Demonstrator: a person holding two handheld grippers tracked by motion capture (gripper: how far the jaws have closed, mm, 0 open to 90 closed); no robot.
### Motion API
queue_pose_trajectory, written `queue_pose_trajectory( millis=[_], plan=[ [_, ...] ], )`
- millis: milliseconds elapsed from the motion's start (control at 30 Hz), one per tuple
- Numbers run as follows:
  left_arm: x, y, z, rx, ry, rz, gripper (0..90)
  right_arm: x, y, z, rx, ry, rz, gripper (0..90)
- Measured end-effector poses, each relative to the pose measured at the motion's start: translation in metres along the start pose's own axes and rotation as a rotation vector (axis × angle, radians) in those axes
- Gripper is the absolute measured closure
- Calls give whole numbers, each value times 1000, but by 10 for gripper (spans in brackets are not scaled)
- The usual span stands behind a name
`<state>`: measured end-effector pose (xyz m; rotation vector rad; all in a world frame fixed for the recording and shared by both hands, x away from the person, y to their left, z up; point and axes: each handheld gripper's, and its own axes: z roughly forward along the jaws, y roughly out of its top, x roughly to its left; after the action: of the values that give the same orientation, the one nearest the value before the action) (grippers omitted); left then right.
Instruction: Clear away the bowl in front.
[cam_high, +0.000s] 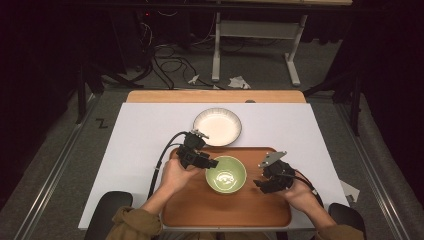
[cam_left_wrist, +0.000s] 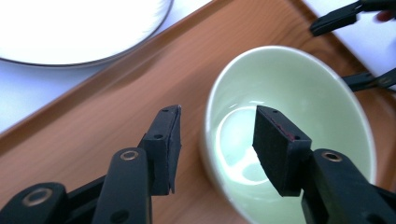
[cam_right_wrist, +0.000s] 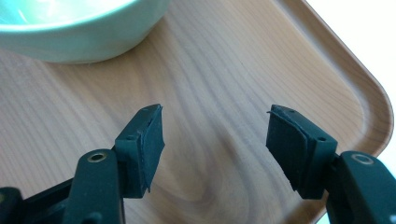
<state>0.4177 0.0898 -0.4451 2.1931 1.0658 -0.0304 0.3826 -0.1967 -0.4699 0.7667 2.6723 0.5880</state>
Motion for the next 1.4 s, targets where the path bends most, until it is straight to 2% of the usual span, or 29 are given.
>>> queue_pose_trajectory(
  millis=[633,1100,1167,1200,1400],
  plan=[
    [-3,-5,-22,-52,6,12,512,0,0,0,-1,0,3,367],
    [-3,-13,-37,-69,50,31,505,1,0,0,1,3,7,367],
    [-1,-14,-37,-80,50,44,505,0,0,0,1,3,1,367],
    [-2,-16,-38,-73,56,28,505,1,0,0,2,4,3,367],
    [-1,-22,-39,-80,68,29,500,1,0,0,7,4,0,367]
  ],
)
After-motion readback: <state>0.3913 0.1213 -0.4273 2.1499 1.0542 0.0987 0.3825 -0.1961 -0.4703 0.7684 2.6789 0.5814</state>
